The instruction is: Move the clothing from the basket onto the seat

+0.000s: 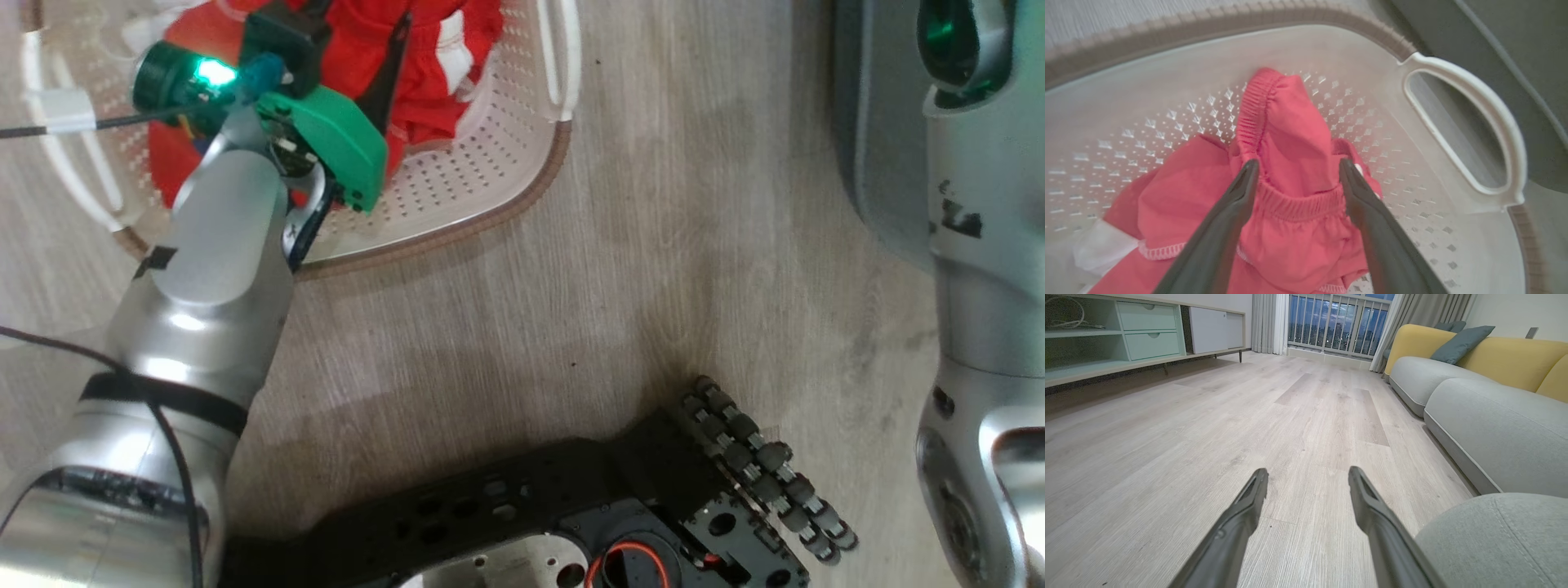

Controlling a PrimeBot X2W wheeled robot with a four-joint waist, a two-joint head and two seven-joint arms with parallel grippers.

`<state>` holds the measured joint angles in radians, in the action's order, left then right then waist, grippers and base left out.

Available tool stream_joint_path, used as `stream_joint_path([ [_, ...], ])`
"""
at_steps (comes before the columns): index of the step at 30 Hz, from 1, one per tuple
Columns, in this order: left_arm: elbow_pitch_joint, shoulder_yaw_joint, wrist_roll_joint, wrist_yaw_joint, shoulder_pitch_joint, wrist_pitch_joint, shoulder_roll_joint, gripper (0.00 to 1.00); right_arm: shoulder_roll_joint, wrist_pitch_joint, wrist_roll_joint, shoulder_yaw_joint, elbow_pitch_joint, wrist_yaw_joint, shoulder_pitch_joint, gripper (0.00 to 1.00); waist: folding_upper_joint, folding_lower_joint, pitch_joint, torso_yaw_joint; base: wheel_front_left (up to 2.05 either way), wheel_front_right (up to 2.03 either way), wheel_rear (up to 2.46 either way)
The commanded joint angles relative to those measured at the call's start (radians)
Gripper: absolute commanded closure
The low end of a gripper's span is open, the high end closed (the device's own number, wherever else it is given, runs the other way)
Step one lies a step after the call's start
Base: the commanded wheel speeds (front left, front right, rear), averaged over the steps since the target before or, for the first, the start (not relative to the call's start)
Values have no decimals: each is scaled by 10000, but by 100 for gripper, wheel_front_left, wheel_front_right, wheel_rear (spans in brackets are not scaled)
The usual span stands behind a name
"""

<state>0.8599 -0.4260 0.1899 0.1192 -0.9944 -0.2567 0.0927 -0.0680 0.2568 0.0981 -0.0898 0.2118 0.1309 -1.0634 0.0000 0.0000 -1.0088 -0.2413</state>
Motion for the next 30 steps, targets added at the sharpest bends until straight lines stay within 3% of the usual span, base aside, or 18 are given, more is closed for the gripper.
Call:
stream_joint_path([
  [1, -42, 235, -90, -128, -2, -51, 104, 0, 176, 49, 73, -4, -371, -2, 339, 0, 0, 0, -64, -92, 0, 0, 0],
  [9, 1496, -5, -605, -530, -676, -51, -95, 0, 177, 49, 210, 192, -415, -2, 958, 0, 0, 0, -74, -291, 0, 0, 0],
  [20, 3730, -610, -815, -402, -1397, -46, -292, 0, 177, 49, 321, 232, -518, -2, 1346, 0, 0, 0, -6, -423, 0, 0, 0],
  [22, 3808, -654, -773, -362, -1447, -47, -316, 100, 177, 49, 292, 223, -512, -2, 1305, 0, 0, 0, 12, -419, 0, 0, 0],
  [30, 3192, -499, -321, -98, -1401, -49, -291, 100, 177, 49, 382, 161, -407, -2, 1049, 0, 0, 0, 309, -367, 0, 0, 0],
])
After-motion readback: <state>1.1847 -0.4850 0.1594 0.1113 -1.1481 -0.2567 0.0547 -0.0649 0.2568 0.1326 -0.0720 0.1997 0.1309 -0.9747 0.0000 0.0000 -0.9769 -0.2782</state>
